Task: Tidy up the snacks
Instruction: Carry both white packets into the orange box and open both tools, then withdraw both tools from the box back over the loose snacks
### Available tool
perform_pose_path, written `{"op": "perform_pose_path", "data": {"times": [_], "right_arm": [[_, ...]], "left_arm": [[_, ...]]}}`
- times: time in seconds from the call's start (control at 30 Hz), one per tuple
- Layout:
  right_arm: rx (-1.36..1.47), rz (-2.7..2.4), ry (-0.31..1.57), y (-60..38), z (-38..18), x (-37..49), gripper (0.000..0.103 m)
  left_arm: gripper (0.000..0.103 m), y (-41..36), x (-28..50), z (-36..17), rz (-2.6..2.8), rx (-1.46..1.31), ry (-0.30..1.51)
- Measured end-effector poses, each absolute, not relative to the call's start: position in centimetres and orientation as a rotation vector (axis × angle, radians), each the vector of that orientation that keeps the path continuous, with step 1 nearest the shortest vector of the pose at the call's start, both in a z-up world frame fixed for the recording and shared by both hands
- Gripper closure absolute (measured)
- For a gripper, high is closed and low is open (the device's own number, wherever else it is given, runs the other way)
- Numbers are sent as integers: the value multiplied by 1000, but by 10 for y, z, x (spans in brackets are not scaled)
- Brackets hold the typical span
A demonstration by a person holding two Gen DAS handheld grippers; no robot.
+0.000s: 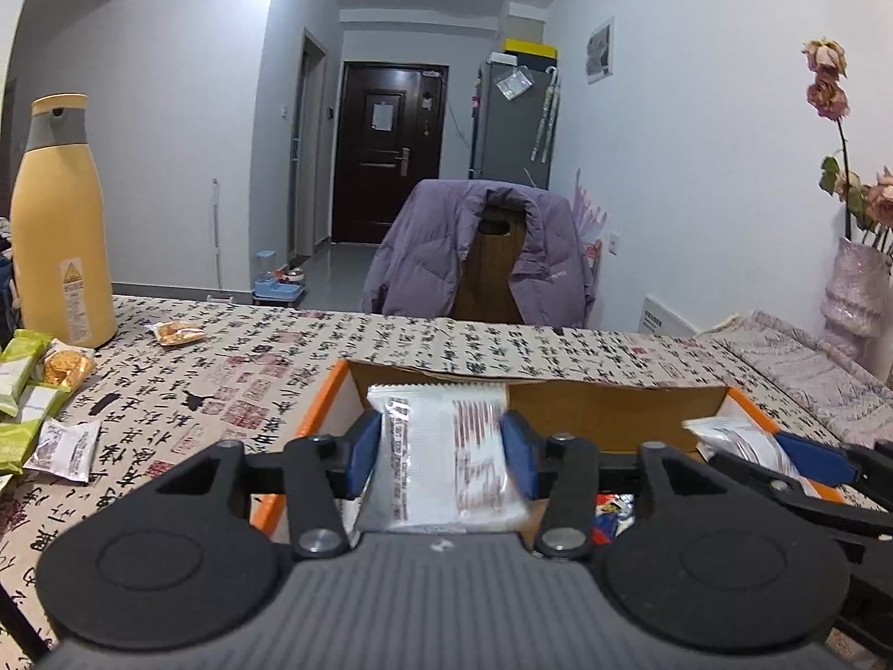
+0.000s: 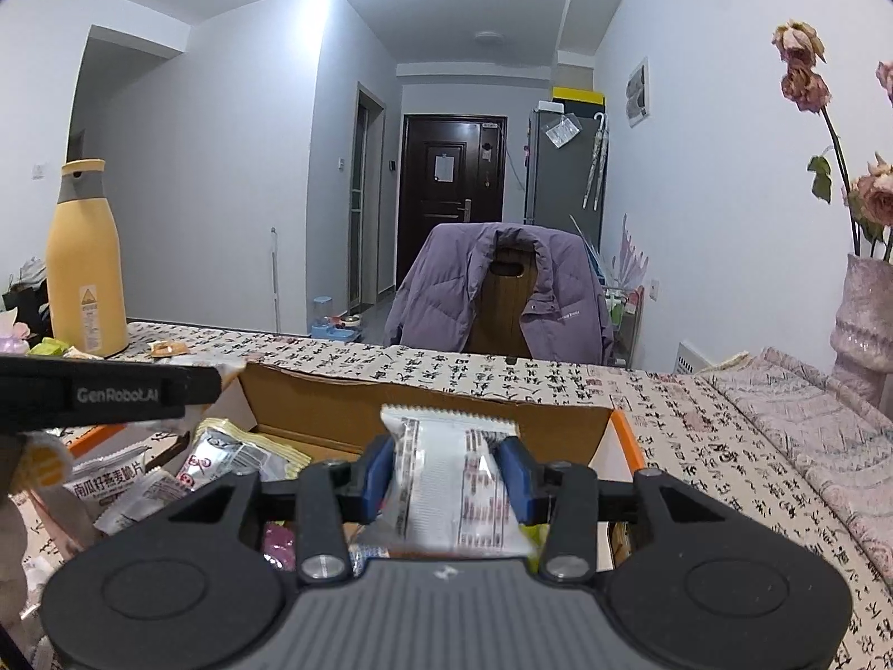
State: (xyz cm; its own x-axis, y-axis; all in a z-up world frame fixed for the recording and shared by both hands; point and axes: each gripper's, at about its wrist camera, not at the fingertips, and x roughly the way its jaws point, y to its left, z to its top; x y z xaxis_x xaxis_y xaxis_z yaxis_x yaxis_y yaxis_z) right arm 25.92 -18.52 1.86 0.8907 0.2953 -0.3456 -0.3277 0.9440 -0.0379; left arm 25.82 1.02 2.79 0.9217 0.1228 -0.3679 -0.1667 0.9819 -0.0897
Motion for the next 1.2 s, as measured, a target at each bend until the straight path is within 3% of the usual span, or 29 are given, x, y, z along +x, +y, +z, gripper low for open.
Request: {"op": "perform_pose_path", "data": {"times": [0.03, 0.07, 0.1, 0.13, 0.7, 1.2], "right_arm": [[-89, 322, 345, -187, 18, 259, 46], [-81, 318, 347, -189, 19, 260, 25], [-74, 315, 344, -190, 19, 259, 14], [-68, 308, 336, -192, 20, 259, 0], [-49, 268, 312, -201, 22, 256, 0], [-36, 300, 298, -208, 63, 217, 0]], "left_arm": [[39, 12, 257, 29, 147, -128, 365], [16, 13, 256, 29, 147, -136, 358], [0, 14, 255, 30, 145, -143, 347], [0, 15, 252, 30, 148, -154, 321], [0, 13, 253, 36, 163, -172, 318], [0, 6, 212, 74, 175, -153, 280]]}}
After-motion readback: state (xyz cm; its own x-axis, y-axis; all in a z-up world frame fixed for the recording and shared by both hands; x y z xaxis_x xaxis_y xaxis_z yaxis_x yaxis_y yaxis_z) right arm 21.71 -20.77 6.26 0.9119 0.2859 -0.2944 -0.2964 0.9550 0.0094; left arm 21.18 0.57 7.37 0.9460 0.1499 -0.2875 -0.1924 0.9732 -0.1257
